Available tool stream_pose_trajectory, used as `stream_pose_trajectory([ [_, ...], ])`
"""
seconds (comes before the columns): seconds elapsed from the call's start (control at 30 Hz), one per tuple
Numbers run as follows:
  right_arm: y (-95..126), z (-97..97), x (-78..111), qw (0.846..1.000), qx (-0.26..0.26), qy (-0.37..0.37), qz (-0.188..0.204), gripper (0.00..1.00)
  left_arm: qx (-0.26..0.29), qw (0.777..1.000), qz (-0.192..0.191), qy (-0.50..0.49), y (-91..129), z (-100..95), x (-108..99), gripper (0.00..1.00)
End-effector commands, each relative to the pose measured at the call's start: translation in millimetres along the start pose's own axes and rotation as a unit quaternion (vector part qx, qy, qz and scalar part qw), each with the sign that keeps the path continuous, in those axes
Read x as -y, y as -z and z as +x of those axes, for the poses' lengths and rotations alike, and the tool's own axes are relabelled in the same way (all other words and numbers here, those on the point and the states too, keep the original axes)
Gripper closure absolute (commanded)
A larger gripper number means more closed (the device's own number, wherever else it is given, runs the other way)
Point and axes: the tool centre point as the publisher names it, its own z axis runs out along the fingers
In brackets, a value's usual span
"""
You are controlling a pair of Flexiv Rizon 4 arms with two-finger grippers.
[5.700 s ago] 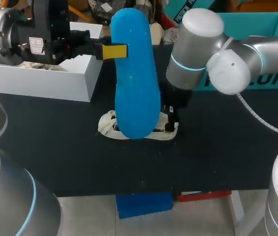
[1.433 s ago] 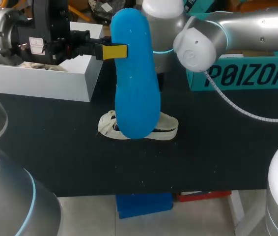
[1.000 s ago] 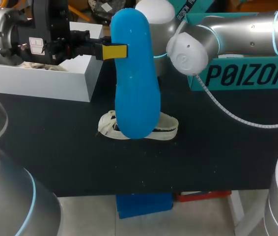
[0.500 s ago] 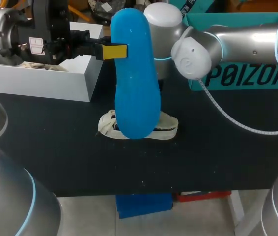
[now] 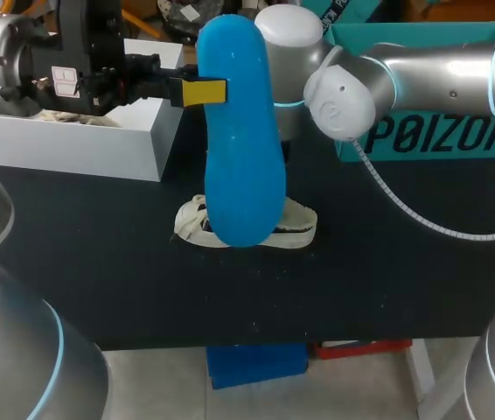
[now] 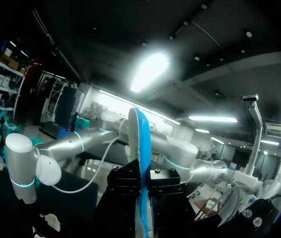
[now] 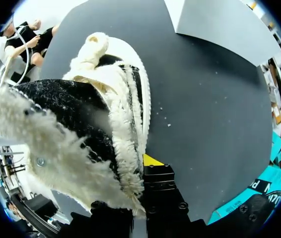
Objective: Take the shoe out of the shoebox, open the shoe tongue, remove and reinsert the insole, then place the shoe into the shoebox
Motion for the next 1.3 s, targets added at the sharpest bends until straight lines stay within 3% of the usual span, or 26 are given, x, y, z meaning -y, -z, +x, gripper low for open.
stream_pose_trajectory([
  [0.03,30,-4.2,0.6,0.998,0.033,-0.053,0.001,1.0,0.001,1.0,-0.001,0.0,0,0.4,0,1.0],
  [0.2,90,7.6,14.5,0.983,0.056,-0.173,0.006,1.0,0.001,1.0,-0.001,0.0,0,0.4,0,1.0],
  [0.3,109,14.0,27.4,0.964,0.065,-0.256,0.014,1.0,0.001,1.0,-0.001,0.0,0,0.4,0,1.0],
  [0.37,116,12.9,37.3,0.942,0.077,-0.326,0.023,1.0,0.001,1.0,-0.001,0.0,0,0.4,0,1.0],
  [0.47,116,10.1,49.3,0.899,0.099,-0.426,0.023,1.0,0.001,1.0,-0.001,0.0,0,0.4,0,1.0],
  [0.6,110,4.7,60.8,0.812,0.114,-0.573,-0.019,1.0,0.001,1.0,-0.001,0.0,0,0.4,0,1.0],
  [0.8,94,-0.6,72.0,0.714,0.114,-0.688,-0.065,1.0,0.001,1.0,-0.001,0.0,0,0.4,0,1.0],
  [0.9,91,-2.8,73.4,0.691,0.111,-0.71,-0.076,1.0,0.001,1.0,-0.001,0.0,0,0.4,0,1.0],
  [1.03,89,-0.9,70.5,0.681,0.121,-0.718,-0.081,1.0,0.001,1.0,-0.001,0.0,0,0.4,0,1.0],
  [1.2,76,-0.6,68.1,0.675,0.122,-0.722,-0.089,1.0,0.001,1.0,-0.001,0.0,0,0.4,0,1.0],
  [1.3,65,-0.3,64.7,0.683,0.121,-0.715,-0.086,1.0,0.001,1.0,-0.001,0.0,0,0.4,0,1.0],
])
